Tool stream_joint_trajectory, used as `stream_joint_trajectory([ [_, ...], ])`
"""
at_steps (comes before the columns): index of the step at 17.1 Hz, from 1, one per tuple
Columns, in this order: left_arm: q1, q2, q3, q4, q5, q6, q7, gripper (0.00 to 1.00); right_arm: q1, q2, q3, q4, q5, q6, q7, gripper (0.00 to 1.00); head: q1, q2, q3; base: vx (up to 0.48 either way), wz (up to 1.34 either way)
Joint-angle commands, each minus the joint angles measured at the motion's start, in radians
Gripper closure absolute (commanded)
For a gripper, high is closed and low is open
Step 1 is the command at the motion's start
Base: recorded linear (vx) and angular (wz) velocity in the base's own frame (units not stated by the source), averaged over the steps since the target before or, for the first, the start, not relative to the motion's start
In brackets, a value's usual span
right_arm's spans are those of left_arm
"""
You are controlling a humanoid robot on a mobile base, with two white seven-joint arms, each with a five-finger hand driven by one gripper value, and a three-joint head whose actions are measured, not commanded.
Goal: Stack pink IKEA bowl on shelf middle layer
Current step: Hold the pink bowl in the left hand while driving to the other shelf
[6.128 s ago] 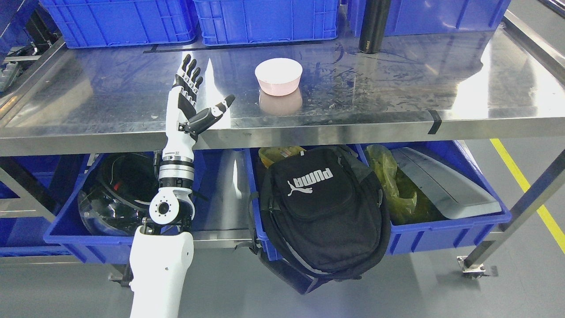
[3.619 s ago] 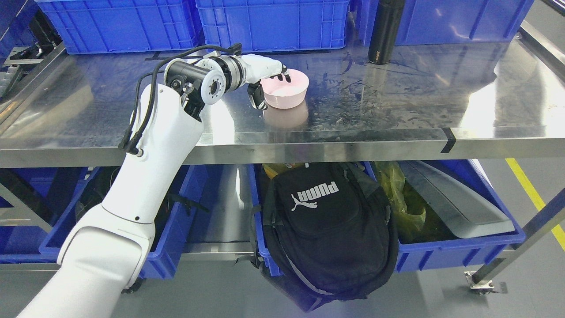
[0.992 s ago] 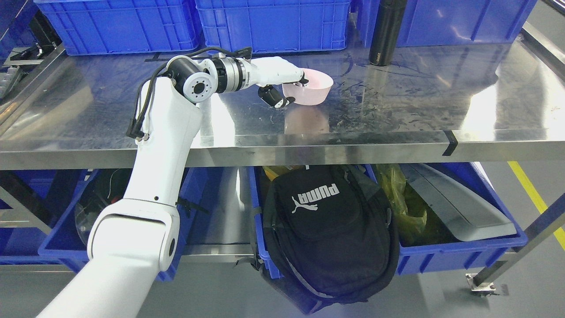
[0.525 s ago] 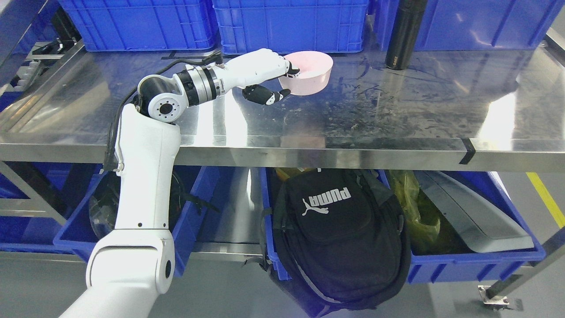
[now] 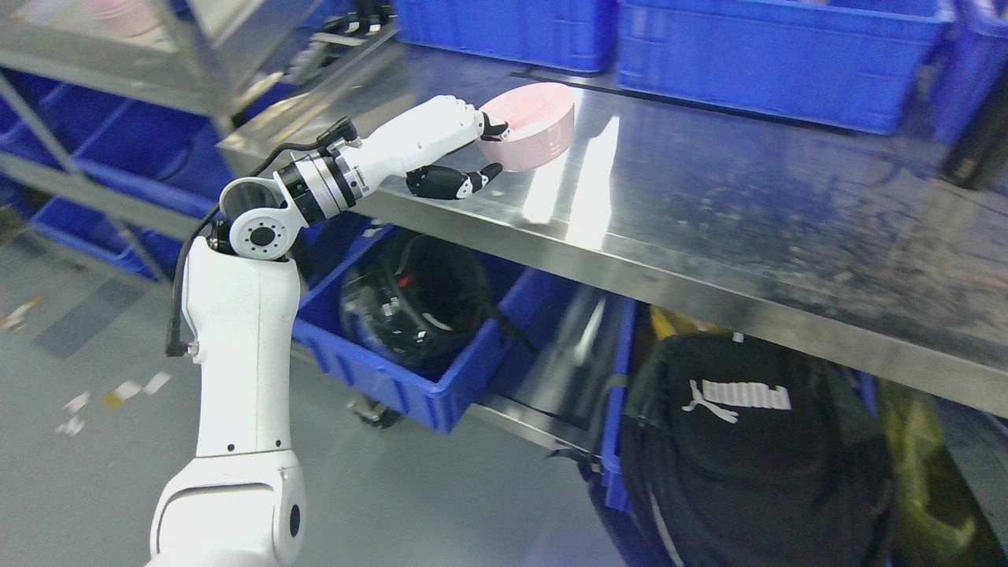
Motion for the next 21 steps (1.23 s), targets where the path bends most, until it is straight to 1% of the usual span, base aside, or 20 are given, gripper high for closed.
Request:
stream_joint_trajectory([
  [1, 0.064, -0.035, -0.067, -0.112, 0.062, 0.000, -0.003, 0.99, 0.023, -0.017, 0.000, -0.017, 0.000, 0.000, 0.000, 0.00, 0.0000, 0.000, 0.000, -0.005, 1.37],
  [4, 0.066, -0.039, -0.138, -0.112, 0.062, 0.000, -0.003, 0.99, 0.023, -0.017, 0.000, -0.017, 0.000, 0.000, 0.000, 0.00, 0.0000, 0.000, 0.000, -0.009, 1.55],
  [11, 0.106, -0.039, -0.144, -0.112, 0.076, 0.000, -0.001, 0.99, 0.023, -0.017, 0.000, -0.017, 0.000, 0.000, 0.000, 0.00, 0.0000, 0.001, 0.000, 0.000, 1.41],
  [14, 0.118, -0.039, -0.169, -0.112, 0.074, 0.000, 0.000, 0.99, 0.023, -0.017, 0.000, -0.017, 0.000, 0.000, 0.000, 0.00, 0.0000, 0.001, 0.000, 0.024, 0.95],
  [18, 0.127, -0.039, -0.131, -0.111, 0.074, 0.000, 0.000, 0.99, 0.023, -0.017, 0.000, -0.017, 0.000, 0.000, 0.000, 0.00, 0.0000, 0.001, 0.000, 0.062, 0.62],
  [21, 0.161, -0.039, -0.117, -0.112, 0.074, 0.000, 0.000, 0.99, 0.023, -0.017, 0.000, -0.017, 0.000, 0.000, 0.000, 0.00, 0.0000, 0.001, 0.000, 0.092, 0.37],
])
